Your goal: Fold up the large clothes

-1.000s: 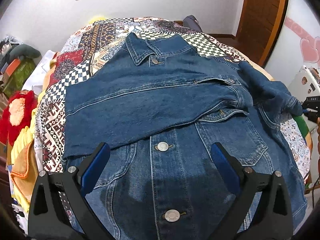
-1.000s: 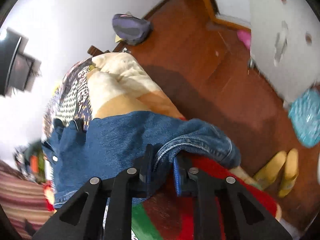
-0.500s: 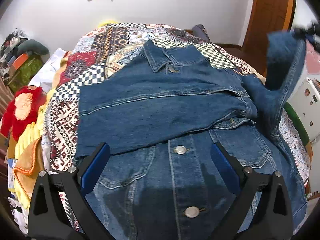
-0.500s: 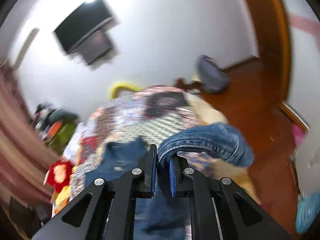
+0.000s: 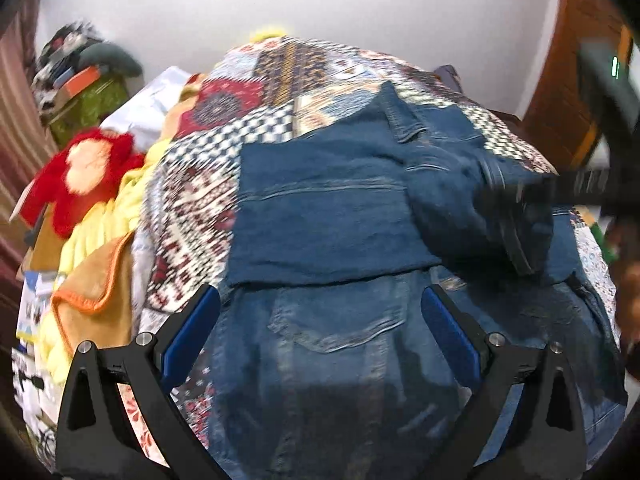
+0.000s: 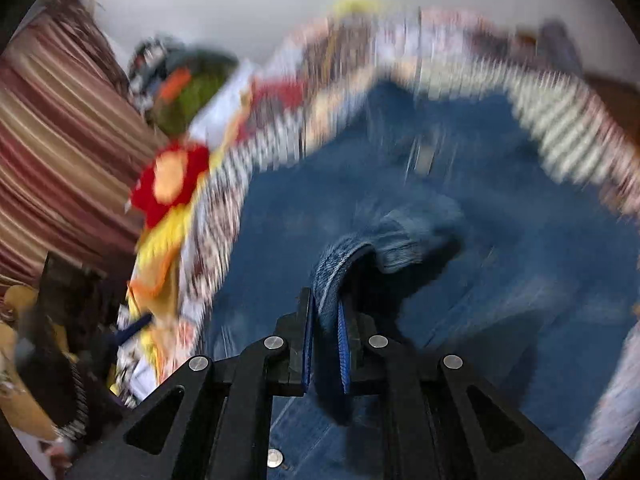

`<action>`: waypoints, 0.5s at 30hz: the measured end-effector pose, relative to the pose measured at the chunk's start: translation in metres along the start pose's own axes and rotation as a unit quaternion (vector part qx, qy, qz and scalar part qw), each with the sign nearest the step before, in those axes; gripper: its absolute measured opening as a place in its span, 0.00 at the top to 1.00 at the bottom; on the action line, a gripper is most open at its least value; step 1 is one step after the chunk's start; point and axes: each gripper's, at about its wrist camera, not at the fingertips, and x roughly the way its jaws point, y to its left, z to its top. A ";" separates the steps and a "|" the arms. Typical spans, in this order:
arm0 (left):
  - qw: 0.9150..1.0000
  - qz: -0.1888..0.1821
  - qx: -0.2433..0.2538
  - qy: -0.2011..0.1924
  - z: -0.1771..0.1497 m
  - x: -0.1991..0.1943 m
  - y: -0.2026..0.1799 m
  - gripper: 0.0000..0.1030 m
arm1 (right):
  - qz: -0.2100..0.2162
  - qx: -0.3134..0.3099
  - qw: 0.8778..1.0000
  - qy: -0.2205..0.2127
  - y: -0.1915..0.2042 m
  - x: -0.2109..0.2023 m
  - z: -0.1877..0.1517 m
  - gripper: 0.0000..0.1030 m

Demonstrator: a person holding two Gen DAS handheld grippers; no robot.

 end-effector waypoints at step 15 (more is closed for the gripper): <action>0.999 -0.028 -0.018 0.003 0.005 -0.004 0.003 0.02 | 0.000 -0.030 0.995 0.092 -0.006 -0.014 -0.044 0.91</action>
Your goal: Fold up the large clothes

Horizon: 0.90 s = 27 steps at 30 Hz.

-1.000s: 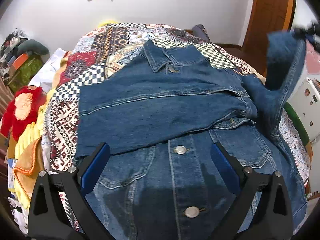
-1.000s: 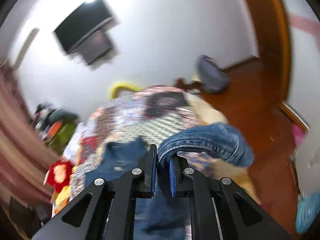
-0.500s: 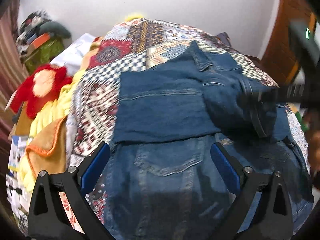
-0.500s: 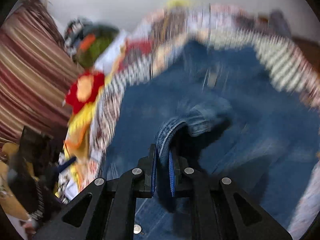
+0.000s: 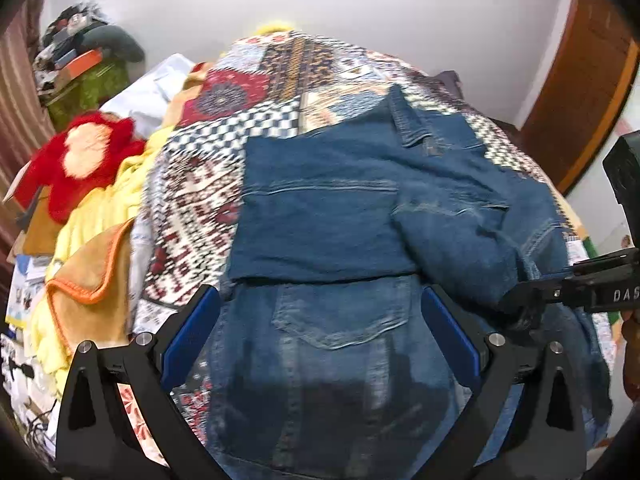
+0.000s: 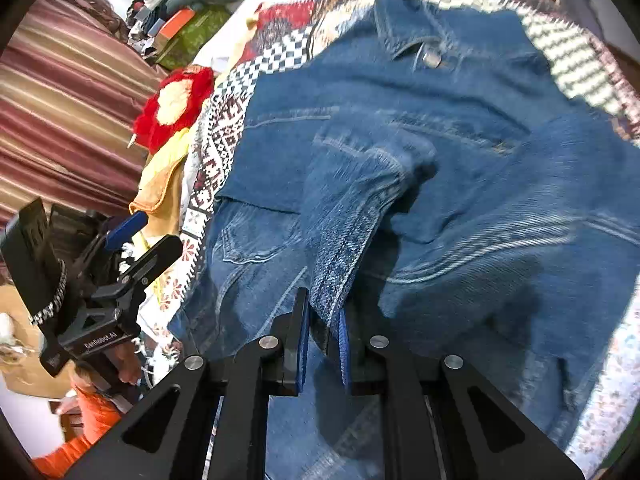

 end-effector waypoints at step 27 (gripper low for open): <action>0.993 -0.038 0.043 0.108 0.008 0.103 -0.057 0.00 | -0.092 0.011 0.993 -0.066 -0.062 -0.059 -0.057 0.91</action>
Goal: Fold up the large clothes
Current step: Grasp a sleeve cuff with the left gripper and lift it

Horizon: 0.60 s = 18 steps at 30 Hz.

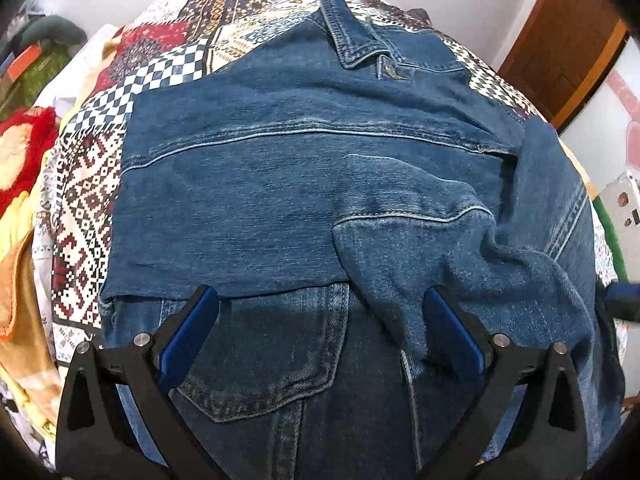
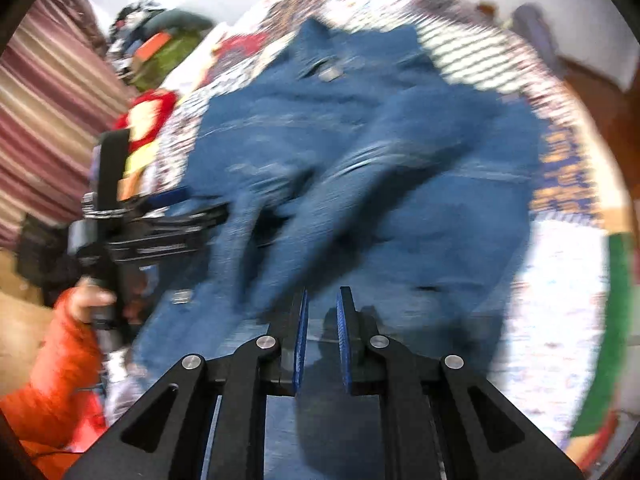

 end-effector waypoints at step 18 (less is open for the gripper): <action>0.996 -0.074 0.019 0.040 0.060 -0.003 -0.060 0.01 | -0.036 0.100 0.993 -0.052 -0.068 -0.018 0.001 0.91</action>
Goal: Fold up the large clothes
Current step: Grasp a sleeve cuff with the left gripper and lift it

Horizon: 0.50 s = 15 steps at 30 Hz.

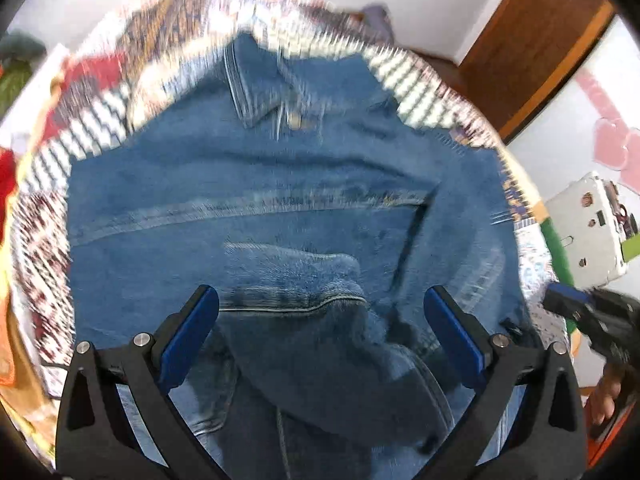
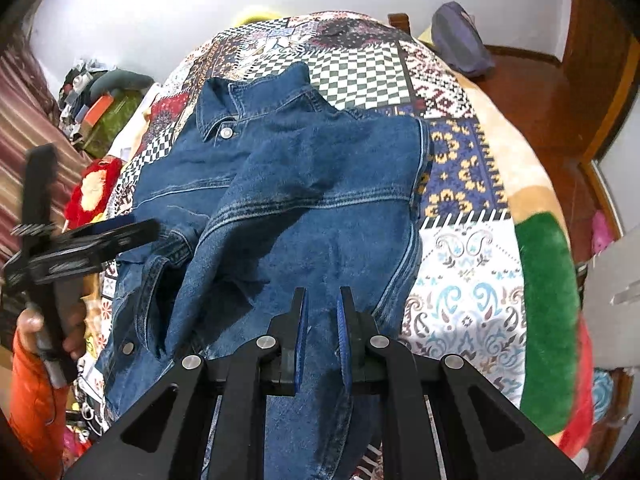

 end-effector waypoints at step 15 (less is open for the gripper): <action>0.991 0.095 0.083 -0.039 -0.018 0.003 -0.004 0.60 | -0.035 0.003 0.999 0.010 -0.023 0.017 -0.008 0.91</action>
